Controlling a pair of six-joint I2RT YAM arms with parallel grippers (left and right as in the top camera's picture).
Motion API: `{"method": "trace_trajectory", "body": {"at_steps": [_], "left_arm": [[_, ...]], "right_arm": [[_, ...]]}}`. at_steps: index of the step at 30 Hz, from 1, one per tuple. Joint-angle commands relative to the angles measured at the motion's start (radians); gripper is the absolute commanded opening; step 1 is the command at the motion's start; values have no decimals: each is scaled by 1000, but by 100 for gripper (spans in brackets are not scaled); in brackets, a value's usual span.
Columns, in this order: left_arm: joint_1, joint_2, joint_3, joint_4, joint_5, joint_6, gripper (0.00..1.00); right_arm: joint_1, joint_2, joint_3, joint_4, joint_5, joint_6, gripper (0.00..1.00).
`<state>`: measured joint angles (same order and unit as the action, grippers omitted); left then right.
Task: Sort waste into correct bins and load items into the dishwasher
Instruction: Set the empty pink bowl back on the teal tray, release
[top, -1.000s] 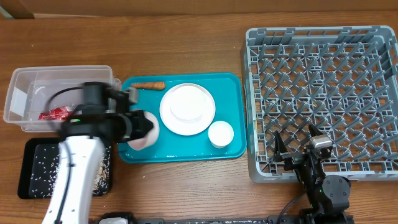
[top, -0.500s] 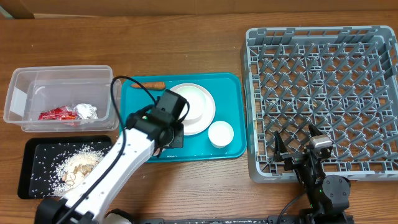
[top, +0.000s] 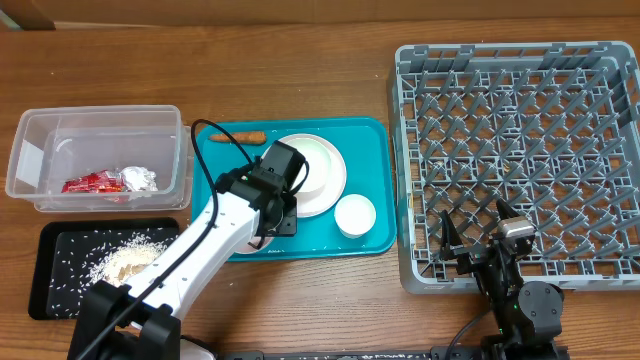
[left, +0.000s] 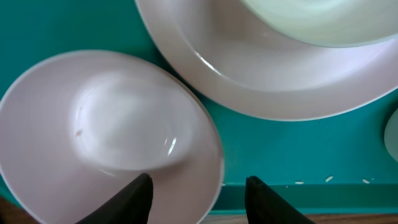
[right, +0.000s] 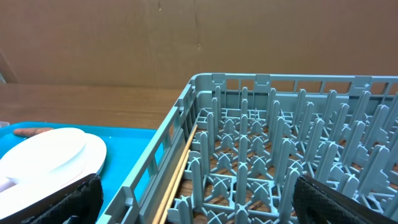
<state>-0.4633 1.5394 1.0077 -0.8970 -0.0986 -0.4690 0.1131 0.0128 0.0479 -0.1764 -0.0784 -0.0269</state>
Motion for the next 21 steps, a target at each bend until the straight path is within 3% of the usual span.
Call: {"method": "trace_trajectory", "body": {"at_steps": [1,5,9,11,13,16,21], "left_arm": [[27,1,90,-33,11,15,52],[68,1,248,-71,-18,87,52],[106,1,373,-42,-193,166,39],[135,1,395,-7,-221,195,49],[174,4,396,28,-210,156,62],[230,28,396,55,-158,93,61],[286,117,395,85,-86,-124,59]], "right_arm": [[5,-10,2,5,-4,-3,100],[5,-10,2,5,-4,-3,100],[5,-10,2,5,-4,-3,100],[5,-10,2,5,-4,-3,100],[5,-10,2,5,-4,-3,100],[5,-10,2,5,-4,-3,100],[5,-10,2,5,-4,-3,100]]}}
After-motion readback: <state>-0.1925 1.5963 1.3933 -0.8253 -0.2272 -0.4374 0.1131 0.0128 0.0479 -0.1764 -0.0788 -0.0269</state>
